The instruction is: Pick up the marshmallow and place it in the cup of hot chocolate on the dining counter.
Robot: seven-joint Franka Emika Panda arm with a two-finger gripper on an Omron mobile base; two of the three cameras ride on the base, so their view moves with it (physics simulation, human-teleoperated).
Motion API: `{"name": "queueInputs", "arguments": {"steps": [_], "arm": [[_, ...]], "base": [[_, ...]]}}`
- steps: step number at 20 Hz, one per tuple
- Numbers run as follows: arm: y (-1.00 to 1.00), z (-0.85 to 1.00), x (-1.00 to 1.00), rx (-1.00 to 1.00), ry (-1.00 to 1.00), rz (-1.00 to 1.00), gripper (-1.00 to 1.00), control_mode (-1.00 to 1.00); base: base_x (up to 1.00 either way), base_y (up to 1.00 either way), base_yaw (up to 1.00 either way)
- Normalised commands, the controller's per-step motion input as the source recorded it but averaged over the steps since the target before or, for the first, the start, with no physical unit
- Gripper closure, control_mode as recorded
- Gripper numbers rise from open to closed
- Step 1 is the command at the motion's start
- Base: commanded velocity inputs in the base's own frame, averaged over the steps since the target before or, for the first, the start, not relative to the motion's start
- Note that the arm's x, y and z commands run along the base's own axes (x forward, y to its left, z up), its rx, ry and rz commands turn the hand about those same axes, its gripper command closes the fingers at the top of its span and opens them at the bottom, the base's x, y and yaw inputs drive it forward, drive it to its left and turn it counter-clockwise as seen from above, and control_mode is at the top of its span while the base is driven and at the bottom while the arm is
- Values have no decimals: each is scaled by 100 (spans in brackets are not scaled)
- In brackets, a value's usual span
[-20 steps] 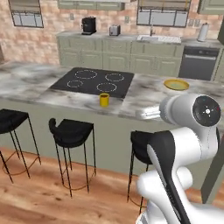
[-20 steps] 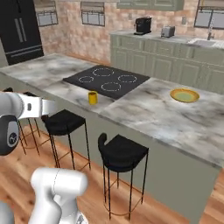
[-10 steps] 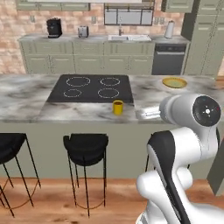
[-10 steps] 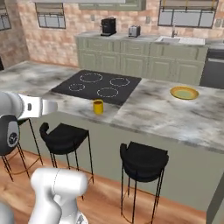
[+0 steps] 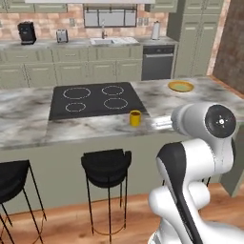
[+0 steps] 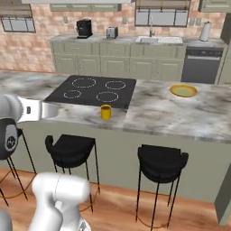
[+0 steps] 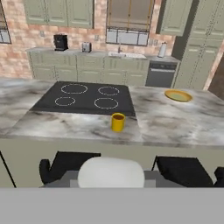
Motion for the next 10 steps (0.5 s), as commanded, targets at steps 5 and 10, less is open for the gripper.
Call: {"name": "queueInputs", "arguments": {"steps": [5,10], "arm": [[0,0,0,0,0,0,100,100],[0,0,0,0,0,0,100,100]], "base": [[32,-34,-10],[97,18,-9]]}}
